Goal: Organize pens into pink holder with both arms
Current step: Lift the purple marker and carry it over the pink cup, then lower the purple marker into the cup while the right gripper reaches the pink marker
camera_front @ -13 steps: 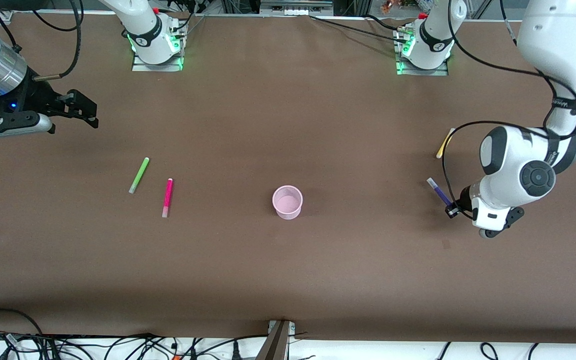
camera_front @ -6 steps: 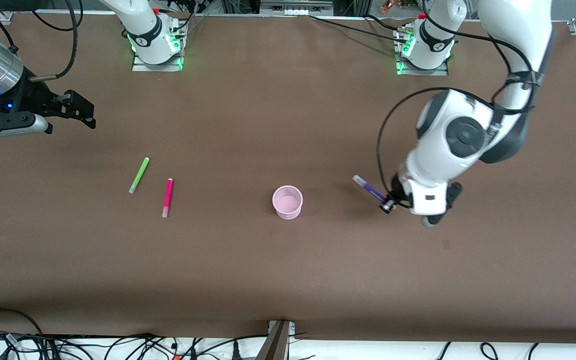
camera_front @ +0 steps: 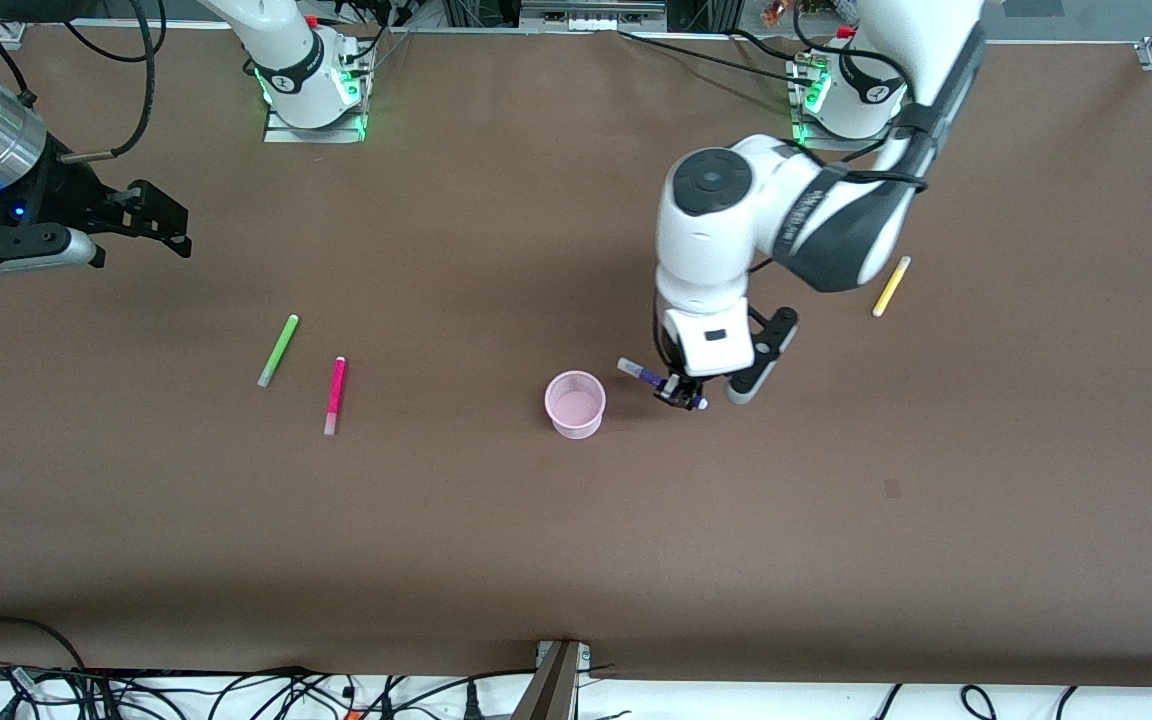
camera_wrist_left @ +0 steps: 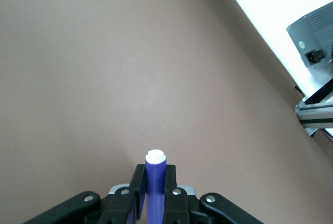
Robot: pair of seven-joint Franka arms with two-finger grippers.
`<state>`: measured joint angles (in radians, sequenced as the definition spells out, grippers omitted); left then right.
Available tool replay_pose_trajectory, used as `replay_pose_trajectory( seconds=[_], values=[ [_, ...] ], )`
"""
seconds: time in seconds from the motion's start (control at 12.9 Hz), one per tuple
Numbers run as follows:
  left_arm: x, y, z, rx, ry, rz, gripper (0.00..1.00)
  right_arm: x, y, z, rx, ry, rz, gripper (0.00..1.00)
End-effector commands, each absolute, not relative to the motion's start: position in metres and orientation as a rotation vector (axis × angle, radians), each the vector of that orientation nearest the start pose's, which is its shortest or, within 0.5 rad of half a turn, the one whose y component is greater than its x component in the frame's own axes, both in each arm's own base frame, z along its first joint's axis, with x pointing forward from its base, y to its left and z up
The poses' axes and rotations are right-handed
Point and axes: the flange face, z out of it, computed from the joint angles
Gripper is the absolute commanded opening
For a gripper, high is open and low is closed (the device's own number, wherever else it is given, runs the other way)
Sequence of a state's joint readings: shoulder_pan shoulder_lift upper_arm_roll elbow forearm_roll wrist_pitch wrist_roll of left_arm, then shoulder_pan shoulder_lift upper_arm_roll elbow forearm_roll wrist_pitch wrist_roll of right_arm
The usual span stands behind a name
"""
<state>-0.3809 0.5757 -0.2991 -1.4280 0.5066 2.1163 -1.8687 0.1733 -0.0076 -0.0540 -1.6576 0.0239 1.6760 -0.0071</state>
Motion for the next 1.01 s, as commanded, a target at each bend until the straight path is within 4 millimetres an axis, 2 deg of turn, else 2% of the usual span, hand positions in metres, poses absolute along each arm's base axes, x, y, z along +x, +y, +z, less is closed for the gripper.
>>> replay_pose_trajectory(
  seconds=[0.0, 0.31, 0.54, 0.62, 0.7, 0.77, 0.85, 0.93],
  values=[
    [0.6, -0.442, 0.374, -2.701, -1.58, -0.679, 0.0, 0.553, 0.069, 0.603, -3.093, -0.19, -0.049, 1.0],
    [0.586, -0.482, 0.344, -2.657, -1.489, -0.895, 0.0, 0.56, 0.068, 0.608, -3.096, -0.182, -0.135, 1.0],
    [0.58, -0.494, 0.328, -2.623, -1.43, -0.977, 0.0, 0.568, 0.064, 0.594, -3.103, -0.187, -0.101, 1.0],
    [0.578, -0.497, 0.32, -2.619, -1.427, -0.973, 0.0, 0.58, 0.07, 0.571, -3.113, -0.203, -0.054, 1.0],
    [0.573, -0.502, 0.313, -2.619, -1.428, -0.968, 0.0, 0.594, 0.072, 0.532, -3.119, -0.207, 0.048, 1.0],
    [0.57, -0.506, 0.311, -2.621, -1.425, -0.969, 0.0, 0.599, 0.074, 0.511, -3.117, -0.227, 0.101, 1.0],
    [0.562, -0.513, 0.304, -2.628, -1.4, -0.969, 0.0, 0.601, 0.076, 0.5, -3.121, -0.23, 0.12, 1.0],
    [0.558, -0.518, 0.3, -2.628, -1.38, -0.981, 0.0, 0.608, 0.079, 0.474, -3.115, -0.214, 0.17, 1.0]
  ],
)
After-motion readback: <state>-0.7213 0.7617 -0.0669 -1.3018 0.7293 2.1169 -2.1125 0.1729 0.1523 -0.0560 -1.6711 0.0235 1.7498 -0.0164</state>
